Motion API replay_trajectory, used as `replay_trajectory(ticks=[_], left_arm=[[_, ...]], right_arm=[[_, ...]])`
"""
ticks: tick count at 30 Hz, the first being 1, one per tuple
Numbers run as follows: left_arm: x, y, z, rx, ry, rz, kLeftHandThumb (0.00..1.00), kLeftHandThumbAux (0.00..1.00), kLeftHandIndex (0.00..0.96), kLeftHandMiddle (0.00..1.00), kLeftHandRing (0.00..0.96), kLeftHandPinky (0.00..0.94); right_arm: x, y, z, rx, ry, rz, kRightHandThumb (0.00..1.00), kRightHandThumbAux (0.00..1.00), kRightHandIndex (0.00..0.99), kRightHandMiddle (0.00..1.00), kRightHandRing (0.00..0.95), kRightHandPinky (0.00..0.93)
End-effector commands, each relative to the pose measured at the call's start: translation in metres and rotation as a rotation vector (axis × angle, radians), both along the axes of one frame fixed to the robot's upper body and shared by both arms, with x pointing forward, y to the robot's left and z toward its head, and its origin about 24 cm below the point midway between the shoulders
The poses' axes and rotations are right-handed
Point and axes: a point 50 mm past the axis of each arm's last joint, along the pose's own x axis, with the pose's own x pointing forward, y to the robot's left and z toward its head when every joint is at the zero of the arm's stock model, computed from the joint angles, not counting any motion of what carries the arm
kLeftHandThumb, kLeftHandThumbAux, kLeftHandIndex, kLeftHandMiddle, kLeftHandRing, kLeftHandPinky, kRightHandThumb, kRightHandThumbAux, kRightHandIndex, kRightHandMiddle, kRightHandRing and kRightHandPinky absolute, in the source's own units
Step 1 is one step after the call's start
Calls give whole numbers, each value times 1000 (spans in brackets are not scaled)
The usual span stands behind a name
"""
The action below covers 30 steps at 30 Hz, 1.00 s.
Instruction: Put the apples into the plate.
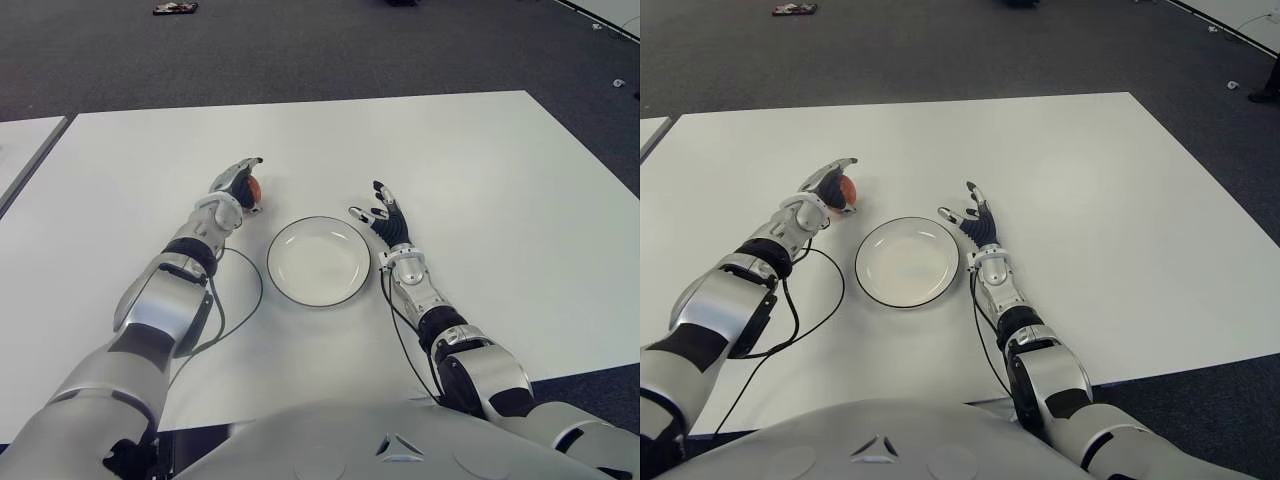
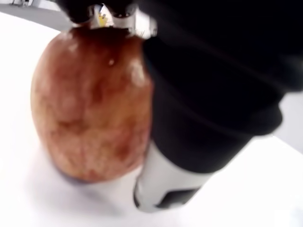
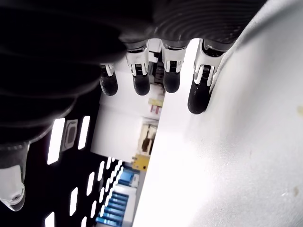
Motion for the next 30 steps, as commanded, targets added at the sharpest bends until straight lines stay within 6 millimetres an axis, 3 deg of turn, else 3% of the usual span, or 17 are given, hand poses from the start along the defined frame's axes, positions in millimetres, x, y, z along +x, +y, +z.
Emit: replay_trajectory(ticks=[1, 30], left_arm=[[-8, 5, -11, 41, 33, 10, 0, 360, 0, 0, 0, 0], [-11, 5, -15, 36, 19, 52, 0, 395, 0, 0, 0, 0]], right_arm=[[-9, 1, -12, -9, 63, 10, 44, 559, 0, 0, 0, 0], [-11, -5, -14, -4, 69, 10, 24, 578, 0, 0, 0, 0]])
